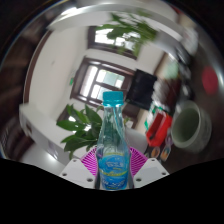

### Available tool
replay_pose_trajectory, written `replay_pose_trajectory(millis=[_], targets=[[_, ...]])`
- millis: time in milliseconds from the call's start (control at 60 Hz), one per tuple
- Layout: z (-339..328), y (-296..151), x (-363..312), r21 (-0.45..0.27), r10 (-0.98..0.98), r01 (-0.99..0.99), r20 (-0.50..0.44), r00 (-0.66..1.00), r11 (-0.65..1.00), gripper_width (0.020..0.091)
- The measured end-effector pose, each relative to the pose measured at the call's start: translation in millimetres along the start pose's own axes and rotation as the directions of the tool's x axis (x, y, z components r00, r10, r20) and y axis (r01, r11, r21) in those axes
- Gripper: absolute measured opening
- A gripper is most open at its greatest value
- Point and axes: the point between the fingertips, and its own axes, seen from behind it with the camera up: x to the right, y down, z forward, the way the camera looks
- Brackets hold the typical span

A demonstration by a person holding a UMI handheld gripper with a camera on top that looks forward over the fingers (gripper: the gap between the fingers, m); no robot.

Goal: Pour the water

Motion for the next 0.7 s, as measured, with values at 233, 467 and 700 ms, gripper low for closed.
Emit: replay_pose_trajectory(millis=[233,467,700], targets=[[-58,-73,-15,-0.052,-0.770,0.777,-0.191,0.609,0.627,0.0397],[-120,-179,73,-0.169,-0.854,0.909,-0.440,0.276,0.381,0.0413],[-144,-219,210,-0.264,-0.806,0.862,-0.541,0.240,0.434,0.0412]])
